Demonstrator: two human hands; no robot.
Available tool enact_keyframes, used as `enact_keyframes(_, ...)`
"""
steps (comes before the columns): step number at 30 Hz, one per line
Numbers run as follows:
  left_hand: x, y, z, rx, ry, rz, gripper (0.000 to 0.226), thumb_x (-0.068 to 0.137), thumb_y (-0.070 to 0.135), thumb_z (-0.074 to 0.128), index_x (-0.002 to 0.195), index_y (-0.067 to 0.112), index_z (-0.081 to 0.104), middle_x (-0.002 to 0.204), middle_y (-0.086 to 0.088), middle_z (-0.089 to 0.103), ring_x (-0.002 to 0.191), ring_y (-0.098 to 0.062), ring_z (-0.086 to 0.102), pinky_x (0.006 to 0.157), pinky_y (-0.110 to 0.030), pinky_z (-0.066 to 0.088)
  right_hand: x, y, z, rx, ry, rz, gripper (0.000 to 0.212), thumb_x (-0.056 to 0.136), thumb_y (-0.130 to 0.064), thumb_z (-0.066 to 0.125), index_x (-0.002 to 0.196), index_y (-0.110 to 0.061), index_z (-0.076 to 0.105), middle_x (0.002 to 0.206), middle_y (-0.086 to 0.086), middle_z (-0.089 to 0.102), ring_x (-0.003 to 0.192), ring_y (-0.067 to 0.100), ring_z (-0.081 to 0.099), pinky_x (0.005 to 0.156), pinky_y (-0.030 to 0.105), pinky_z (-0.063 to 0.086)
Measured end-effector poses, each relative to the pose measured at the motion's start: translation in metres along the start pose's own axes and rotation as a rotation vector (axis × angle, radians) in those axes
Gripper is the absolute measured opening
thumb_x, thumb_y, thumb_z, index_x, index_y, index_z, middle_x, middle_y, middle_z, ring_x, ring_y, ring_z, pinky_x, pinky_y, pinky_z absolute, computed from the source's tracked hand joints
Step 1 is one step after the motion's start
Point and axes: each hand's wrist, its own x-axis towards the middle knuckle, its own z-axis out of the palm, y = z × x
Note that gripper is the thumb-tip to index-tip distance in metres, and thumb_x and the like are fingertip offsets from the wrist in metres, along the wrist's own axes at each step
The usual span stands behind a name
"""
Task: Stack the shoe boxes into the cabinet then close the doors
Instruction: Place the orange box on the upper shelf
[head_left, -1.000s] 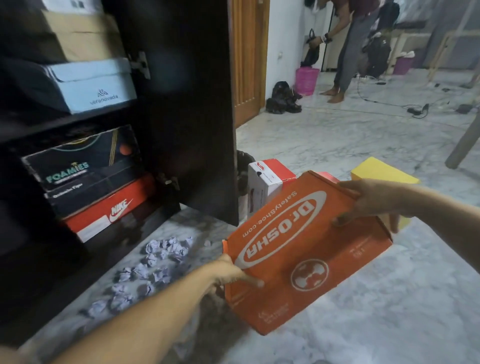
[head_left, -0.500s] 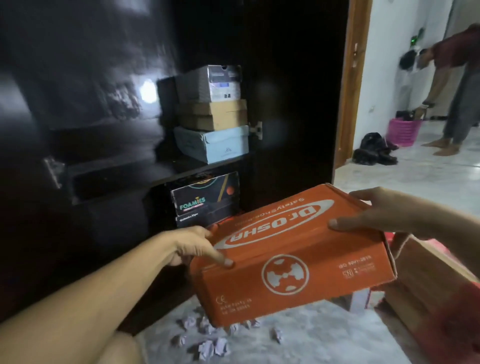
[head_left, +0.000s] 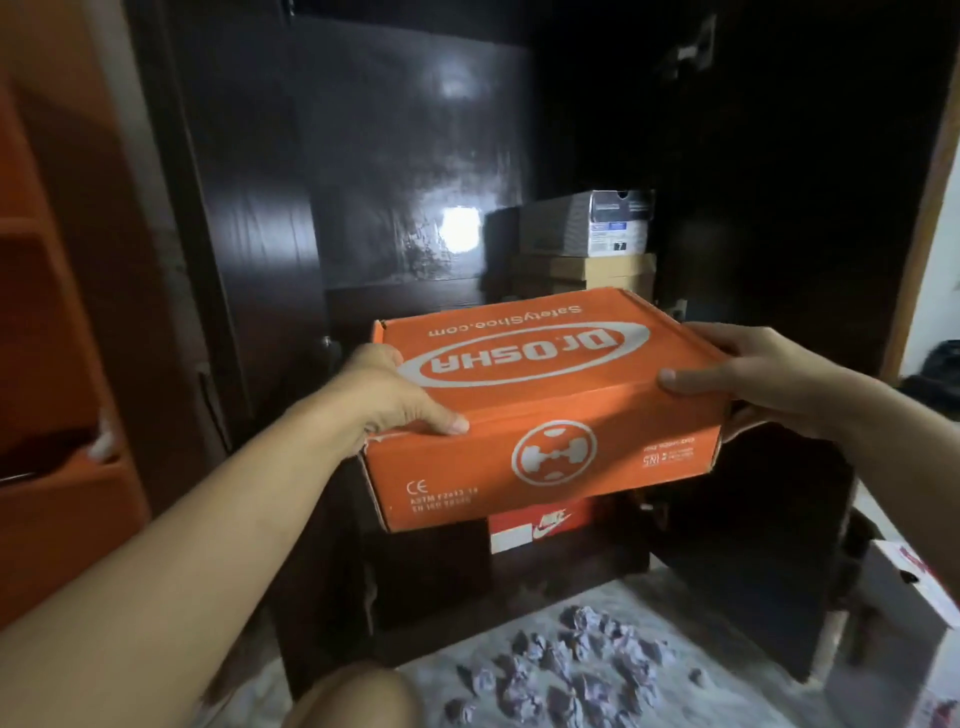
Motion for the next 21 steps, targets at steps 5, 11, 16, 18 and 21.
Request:
enact_keyframes(5, 0.016, -0.013, 0.0, -0.002, 0.209, 0.003, 0.082, 0.053, 0.007, 0.093, 0.123, 0.014, 0.051, 0.09, 0.005, 0.051, 0.103, -0.023, 0.055, 0.097, -0.039, 0.048, 0.052, -0.001, 0.026, 0.123, -0.012, -0.065, 0.051, 0.076, -0.012, 0.079, 0.121, -0.026, 0.06, 0.109, 0.009, 0.066, 0.091, 0.032, 0.07, 0.071, 0.058, 0.058)
enact_keyframes(11, 0.042, -0.029, 0.013, 0.085, 0.338, -0.03, 0.089, 0.051, 0.017, 0.093, 0.13, 0.015, 0.051, 0.131, -0.005, 0.047, 0.127, -0.028, 0.045, 0.104, -0.038, 0.044, 0.1, 0.019, 0.045, 0.223, -0.005, -0.016, 0.088, 0.065, -0.01, 0.086, 0.143, -0.023, 0.046, 0.115, 0.011, 0.066, 0.095, 0.036, 0.069, 0.075, 0.064, 0.055)
enact_keyframes(16, 0.069, -0.038, 0.017, 0.111, 0.388, -0.044, 0.09, 0.051, 0.018, 0.093, 0.131, 0.017, 0.053, 0.129, -0.005, 0.054, 0.121, -0.027, 0.051, 0.1, -0.041, 0.047, 0.124, 0.03, 0.064, 0.233, 0.052, -0.012, 0.084, 0.071, -0.014, 0.085, 0.144, -0.024, 0.044, 0.118, 0.011, 0.065, 0.092, 0.034, 0.07, 0.073, 0.058, 0.058)
enact_keyframes(18, 0.079, -0.038, 0.018, 0.176, 0.443, -0.043, 0.085, 0.054, 0.022, 0.091, 0.13, 0.019, 0.055, 0.132, -0.005, 0.053, 0.123, -0.029, 0.049, 0.102, -0.04, 0.045, 0.133, 0.034, 0.071, 0.265, 0.059, 0.0, 0.085, 0.073, -0.017, 0.084, 0.146, -0.022, 0.041, 0.119, 0.011, 0.064, 0.094, 0.033, 0.069, 0.078, 0.059, 0.057)
enact_keyframes(21, 0.088, -0.039, 0.025, 0.41, 0.652, 0.027, 0.055, 0.075, 0.022, 0.073, 0.128, 0.023, 0.059, 0.14, -0.005, 0.048, 0.134, -0.032, 0.036, 0.109, -0.044, 0.036, 0.146, 0.034, 0.087, 0.254, 0.142, -0.023, 0.084, 0.072, -0.024, 0.085, 0.144, -0.017, 0.043, 0.122, 0.014, 0.063, 0.1, 0.032, 0.067, 0.084, 0.055, 0.056)
